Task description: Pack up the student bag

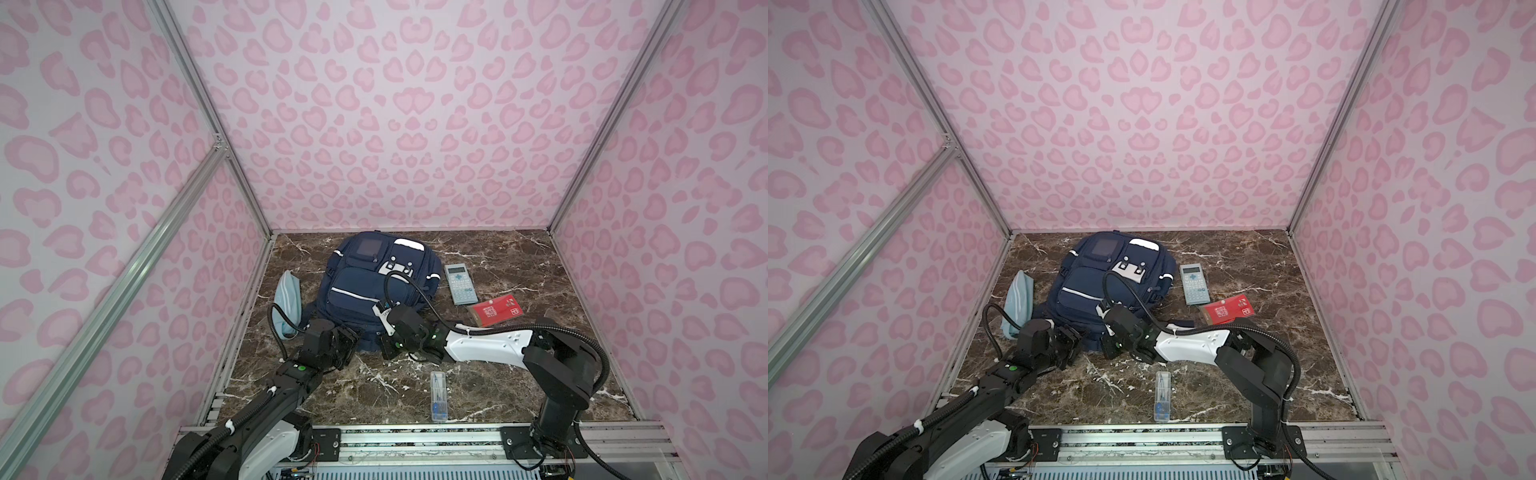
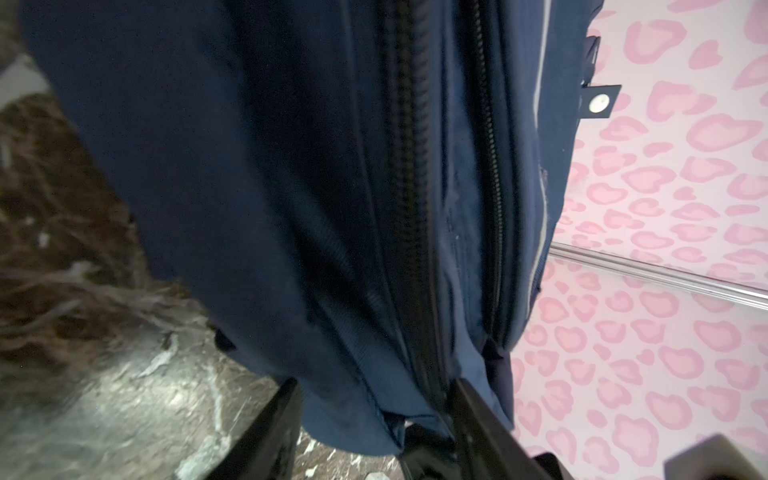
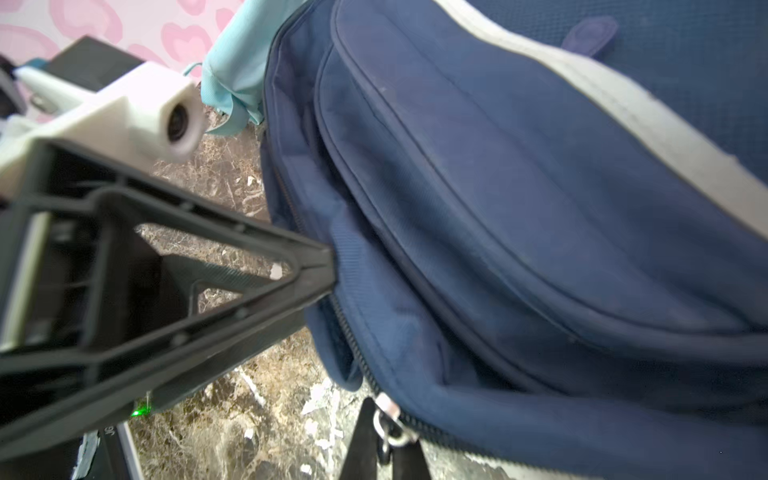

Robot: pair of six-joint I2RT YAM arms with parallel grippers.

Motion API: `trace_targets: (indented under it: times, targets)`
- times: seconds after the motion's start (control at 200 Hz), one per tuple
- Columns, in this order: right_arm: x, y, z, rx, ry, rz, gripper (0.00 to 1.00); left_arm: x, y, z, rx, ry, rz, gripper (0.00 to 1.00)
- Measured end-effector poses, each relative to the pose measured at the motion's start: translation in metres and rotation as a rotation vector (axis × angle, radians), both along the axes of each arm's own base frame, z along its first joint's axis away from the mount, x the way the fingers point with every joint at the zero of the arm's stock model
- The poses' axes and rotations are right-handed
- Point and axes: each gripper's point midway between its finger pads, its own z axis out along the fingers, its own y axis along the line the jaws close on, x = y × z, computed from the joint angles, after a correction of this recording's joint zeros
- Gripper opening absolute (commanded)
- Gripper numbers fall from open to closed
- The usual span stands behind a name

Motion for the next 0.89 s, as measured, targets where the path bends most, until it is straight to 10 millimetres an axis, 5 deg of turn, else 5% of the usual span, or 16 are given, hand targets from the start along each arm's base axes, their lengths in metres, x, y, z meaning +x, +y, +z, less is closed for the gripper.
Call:
trace_targets:
  times: [0.08, 0.255, 0.62, 0.895]
  targets:
    - [0.001, -0.001, 0.000, -0.008, -0.012, 0.012, 0.00, 0.009, -0.004, 0.006, 0.010, -0.017, -0.013, 0.03]
    - [0.017, -0.029, -0.002, -0.030, -0.011, -0.026, 0.00, 0.012, -0.007, 0.014, 0.030, -0.038, -0.048, 0.03]
    - [0.094, -0.157, -0.033, -0.201, 0.013, -0.311, 0.00, 0.001, -0.001, 0.034, 0.099, -0.088, -0.101, 0.03]
    - [0.132, -0.184, -0.044, -0.194, 0.061, -0.377, 0.00, -0.005, 0.001, 0.041, 0.106, -0.112, -0.140, 0.03]
